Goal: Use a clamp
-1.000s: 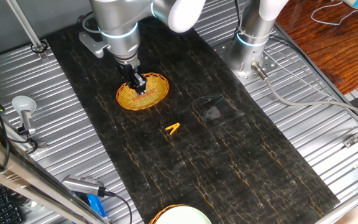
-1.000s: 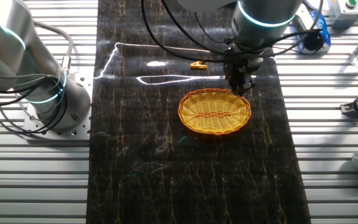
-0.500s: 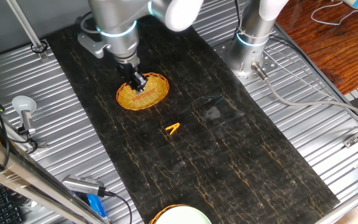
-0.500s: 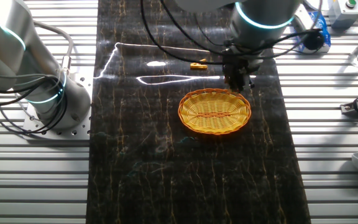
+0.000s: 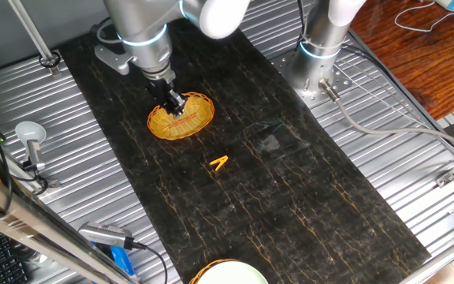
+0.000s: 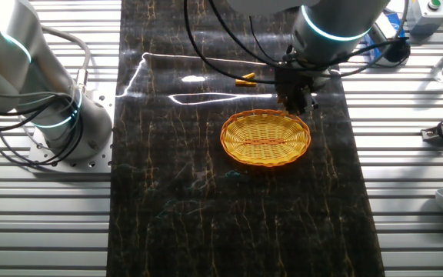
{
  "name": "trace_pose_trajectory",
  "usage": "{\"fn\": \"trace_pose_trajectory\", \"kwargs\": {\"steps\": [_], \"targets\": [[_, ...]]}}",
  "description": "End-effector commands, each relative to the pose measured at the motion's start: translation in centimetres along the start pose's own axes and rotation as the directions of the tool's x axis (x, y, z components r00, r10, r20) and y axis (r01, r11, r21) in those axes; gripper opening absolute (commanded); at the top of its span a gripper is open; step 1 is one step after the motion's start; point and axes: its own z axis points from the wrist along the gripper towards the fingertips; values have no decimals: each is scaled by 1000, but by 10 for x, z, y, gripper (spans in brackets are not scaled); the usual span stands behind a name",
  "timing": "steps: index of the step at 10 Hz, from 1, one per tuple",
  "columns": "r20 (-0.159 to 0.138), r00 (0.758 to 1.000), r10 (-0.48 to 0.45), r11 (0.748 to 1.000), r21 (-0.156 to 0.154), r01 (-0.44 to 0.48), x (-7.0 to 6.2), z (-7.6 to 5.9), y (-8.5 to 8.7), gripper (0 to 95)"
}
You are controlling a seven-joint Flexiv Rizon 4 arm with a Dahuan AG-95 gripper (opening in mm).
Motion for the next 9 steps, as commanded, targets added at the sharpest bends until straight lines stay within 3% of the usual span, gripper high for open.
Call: {"fn": "trace_pose_trajectory", "kwargs": {"steps": [1, 2, 4, 7, 9], "targets": [[-1, 1000, -6, 1000, 13, 6, -3, -3, 9, 380], [-6, 1000, 7, 1000, 15, -6, -6, -4, 18, 380], [-7, 1000, 28, 999, 29, -27, -10, -1, 52, 380], [6, 997, 81, 996, 36, -81, -20, 20, 96, 380], [6, 994, 105, 994, 38, -105, -28, 29, 114, 380]]}}
